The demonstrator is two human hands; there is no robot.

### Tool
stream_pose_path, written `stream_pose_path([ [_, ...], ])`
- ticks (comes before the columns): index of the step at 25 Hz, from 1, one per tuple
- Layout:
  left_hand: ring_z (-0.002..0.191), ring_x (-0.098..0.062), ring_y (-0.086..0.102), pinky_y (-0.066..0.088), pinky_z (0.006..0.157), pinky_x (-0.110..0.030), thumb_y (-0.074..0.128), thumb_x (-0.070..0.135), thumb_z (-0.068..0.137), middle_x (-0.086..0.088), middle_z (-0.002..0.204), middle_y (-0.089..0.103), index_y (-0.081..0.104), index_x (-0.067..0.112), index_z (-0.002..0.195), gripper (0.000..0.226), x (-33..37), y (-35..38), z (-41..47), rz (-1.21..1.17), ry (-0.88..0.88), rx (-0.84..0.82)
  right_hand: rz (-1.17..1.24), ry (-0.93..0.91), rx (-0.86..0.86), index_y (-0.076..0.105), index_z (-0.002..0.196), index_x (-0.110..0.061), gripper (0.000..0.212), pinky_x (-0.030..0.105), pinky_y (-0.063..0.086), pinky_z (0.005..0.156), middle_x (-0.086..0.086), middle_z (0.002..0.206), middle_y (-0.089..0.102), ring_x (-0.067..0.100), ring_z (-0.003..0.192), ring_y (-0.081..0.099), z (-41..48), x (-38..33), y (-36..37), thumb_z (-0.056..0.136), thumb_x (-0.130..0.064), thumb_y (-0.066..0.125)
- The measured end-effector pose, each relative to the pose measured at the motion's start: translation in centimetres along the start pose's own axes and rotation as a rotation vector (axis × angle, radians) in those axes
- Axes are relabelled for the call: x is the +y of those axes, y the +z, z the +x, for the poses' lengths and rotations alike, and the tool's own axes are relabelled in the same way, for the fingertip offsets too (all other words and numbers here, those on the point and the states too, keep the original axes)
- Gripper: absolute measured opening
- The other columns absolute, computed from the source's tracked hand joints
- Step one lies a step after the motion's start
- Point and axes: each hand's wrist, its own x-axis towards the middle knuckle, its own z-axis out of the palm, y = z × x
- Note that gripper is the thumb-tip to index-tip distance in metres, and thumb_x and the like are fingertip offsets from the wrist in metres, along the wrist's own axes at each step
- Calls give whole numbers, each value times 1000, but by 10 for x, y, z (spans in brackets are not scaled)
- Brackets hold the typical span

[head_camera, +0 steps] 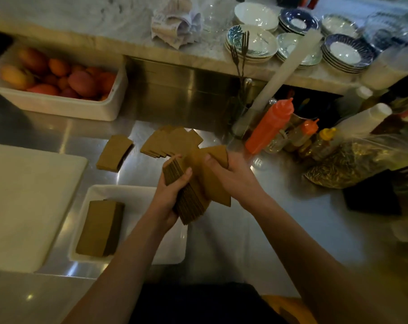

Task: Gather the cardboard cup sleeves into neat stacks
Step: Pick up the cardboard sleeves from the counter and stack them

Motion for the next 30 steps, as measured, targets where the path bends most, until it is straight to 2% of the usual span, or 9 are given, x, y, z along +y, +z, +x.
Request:
stream_pose_path([
  [5, 113, -38, 62, 54, 86, -57, 77, 38, 70, -16, 132, 59, 47, 28, 137, 74, -17, -8, -17, 19, -6, -20, 23, 61, -114, 60, 118, -20, 43, 45, 54, 90, 2, 109, 65, 22, 101, 64, -22, 1, -5, 92, -52, 49],
  [11, 112, -38, 63, 55, 83, -57, 88, 58, 46, -15, 131, 60, 44, 31, 140, 107, -24, -18, -37, 15, -91, -15, 186, 58, -235, 61, 93, -33, 10, 26, 56, 77, -7, 95, 67, 10, 88, 65, -39, -5, 1, 94, -40, 53],
  [13, 112, -39, 63, 55, 81, -57, 84, 56, 55, -13, 132, 59, 45, 37, 137, 94, -22, -23, -37, 21, -81, -50, 283, 117, -238, 60, 96, -33, 8, 22, 55, 71, -10, 95, 66, 7, 86, 65, -40, -5, 6, 95, -37, 53],
  [16, 111, -37, 63, 56, 80, -55, 63, 46, 79, -11, 131, 59, 50, 43, 130, 53, -13, -29, -34, 9, -54, -131, 316, 170, -163, 57, 119, -27, 29, 33, 54, 84, -4, 111, 64, 15, 100, 63, -36, -7, 18, 95, -41, 52],
  [19, 110, -36, 62, 56, 82, -52, 64, 47, 72, -11, 129, 59, 45, 39, 133, 65, -4, -41, -29, 67, -80, -79, 135, 108, -23, 51, 128, -19, 38, 38, 51, 92, 1, 115, 60, 19, 104, 59, -27, -16, 32, 96, -40, 50],
  [22, 110, -35, 62, 56, 84, -53, 66, 47, 70, -11, 128, 58, 42, 33, 139, 74, 3, -55, -24, 98, -77, -59, -123, -21, 7, 54, 111, -14, 27, 32, 51, 75, 8, 94, 62, 16, 83, 60, -22, -27, 46, 98, -36, 45],
  [24, 101, -28, 68, 60, 72, -40, 65, 45, 72, -10, 124, 61, 46, 28, 135, 68, 9, -58, -24, 128, -46, -81, -291, -69, -10, 51, 105, -16, 26, 29, 48, 68, 5, 84, 59, 15, 75, 58, -20, -29, 59, 99, -39, 40],
  [26, 95, -22, 71, 58, 68, -32, 64, 41, 74, -11, 120, 64, 50, 24, 131, 61, 11, -59, -23, 137, -29, -132, -280, -9, -74, 47, 112, -20, 34, 31, 51, 74, 1, 92, 60, 15, 83, 59, -18, -31, 72, 98, -48, 35],
  [30, 102, -24, 70, 57, 75, -36, 66, 45, 74, -11, 123, 65, 50, 24, 132, 64, 10, -68, -16, 98, -48, -129, -70, 124, -164, 42, 127, -19, 52, 39, 53, 90, 2, 112, 59, 20, 105, 60, -18, -41, 84, 95, -59, 30],
])
